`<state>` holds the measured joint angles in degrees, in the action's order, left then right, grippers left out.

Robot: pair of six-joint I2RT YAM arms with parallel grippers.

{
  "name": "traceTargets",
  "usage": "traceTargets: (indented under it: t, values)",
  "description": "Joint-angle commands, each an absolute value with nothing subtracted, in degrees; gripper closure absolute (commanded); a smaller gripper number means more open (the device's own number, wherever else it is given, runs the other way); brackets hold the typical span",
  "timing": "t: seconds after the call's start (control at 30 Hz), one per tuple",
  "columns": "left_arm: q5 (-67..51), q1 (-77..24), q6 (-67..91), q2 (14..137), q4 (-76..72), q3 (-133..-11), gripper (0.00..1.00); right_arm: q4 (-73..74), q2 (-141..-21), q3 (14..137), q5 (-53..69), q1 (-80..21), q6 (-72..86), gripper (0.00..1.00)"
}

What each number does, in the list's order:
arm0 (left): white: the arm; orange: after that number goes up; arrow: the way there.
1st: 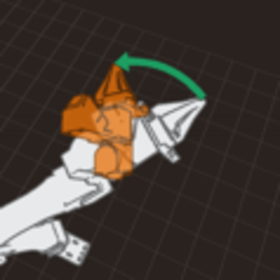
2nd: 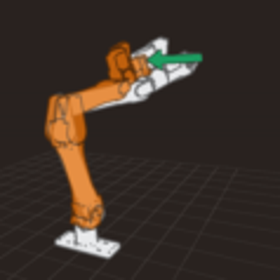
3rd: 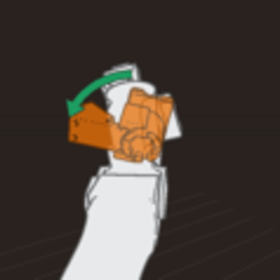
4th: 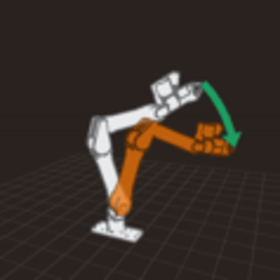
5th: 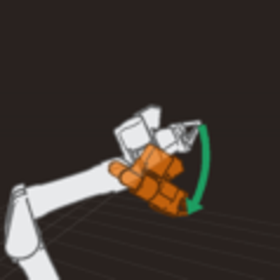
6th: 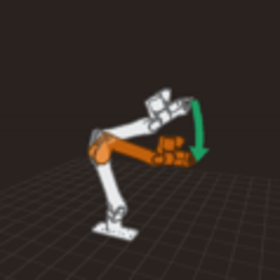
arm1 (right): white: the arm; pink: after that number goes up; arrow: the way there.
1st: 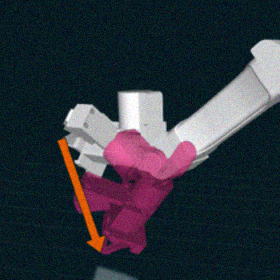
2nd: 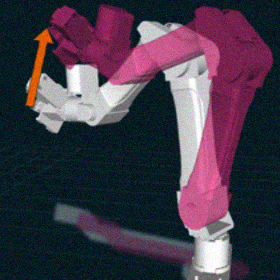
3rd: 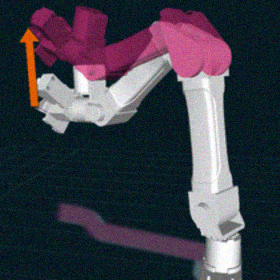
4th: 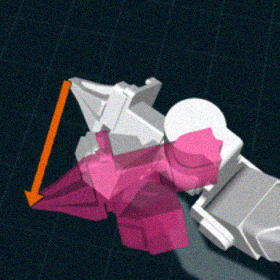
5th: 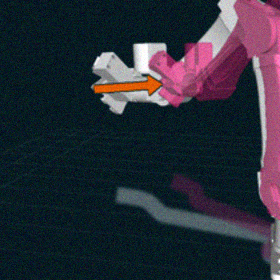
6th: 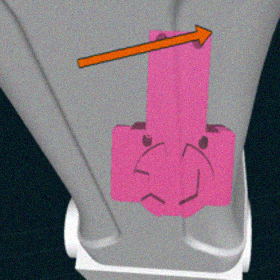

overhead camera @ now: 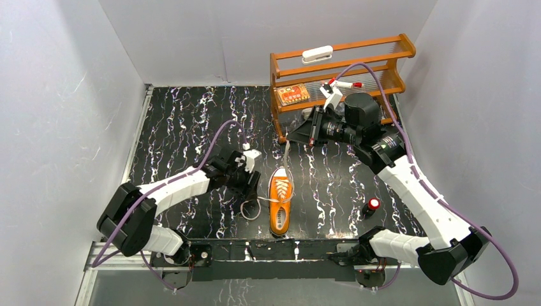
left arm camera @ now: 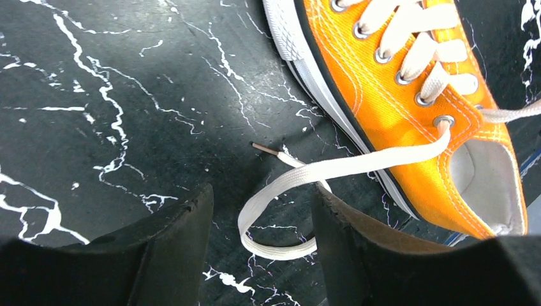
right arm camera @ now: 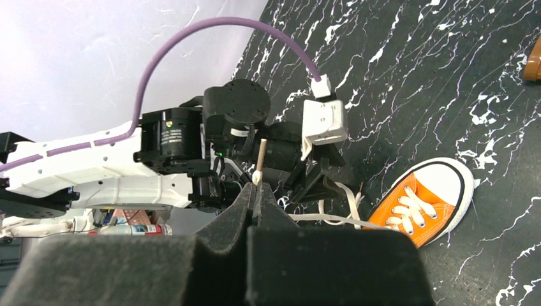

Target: Tie the shoes

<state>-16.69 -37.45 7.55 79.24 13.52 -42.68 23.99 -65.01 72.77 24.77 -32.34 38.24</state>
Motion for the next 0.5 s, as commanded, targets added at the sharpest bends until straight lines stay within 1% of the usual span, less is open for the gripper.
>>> traceTargets:
  t: [0.0, 0.1, 0.23, 0.27, 0.3, 0.33, 0.37, 0.43, 0.47]
  values:
    - [-22.09, -37.40, 3.45, 79.08, 10.35, -40.43, 0.44, 22.50, -64.57, 76.12, 24.90, -32.08, 37.89, 1.00]
    - [-20.28, -37.38, 4.05, 80.05, 10.03, -39.71, 0.44, 22.75, -64.43, 76.11, 24.79, -32.08, 37.88, 1.00]
    - [-19.10, -37.42, 4.54, 82.87, 8.33, -40.04, 0.47, 22.63, -64.72, 75.77, 24.95, -31.99, 38.22, 1.00]
    - [-18.04, -37.40, 4.47, 84.06, 8.05, -40.89, 0.53, 22.46, -64.85, 75.72, 25.17, -31.88, 38.31, 1.00]
    - [-19.52, -37.44, 3.74, 86.73, 7.21, -42.82, 0.57, 22.26, -65.02, 75.47, 25.36, -31.86, 38.45, 1.00]
    - [-19.54, -37.44, 3.53, 88.12, 6.81, -43.72, 0.59, 22.15, -65.00, 75.36, 25.54, -31.82, 38.49, 1.00]
    - [-19.38, -37.44, 3.45, 88.98, 6.45, -44.34, 0.72, 22.15, -64.91, 75.49, 25.58, -31.75, 38.50, 1.00]
    - [-20.05, -37.58, 3.52, 88.45, 5.88, -44.19, 0.83, 22.49, -64.87, 75.76, 25.58, -31.64, 38.50, 1.00]
    - [-18.99, -38.22, 3.46, 85.66, 5.75, -43.54, 0.94, 22.42, -64.78, 75.68, 25.78, -31.56, 38.54, 1.00]
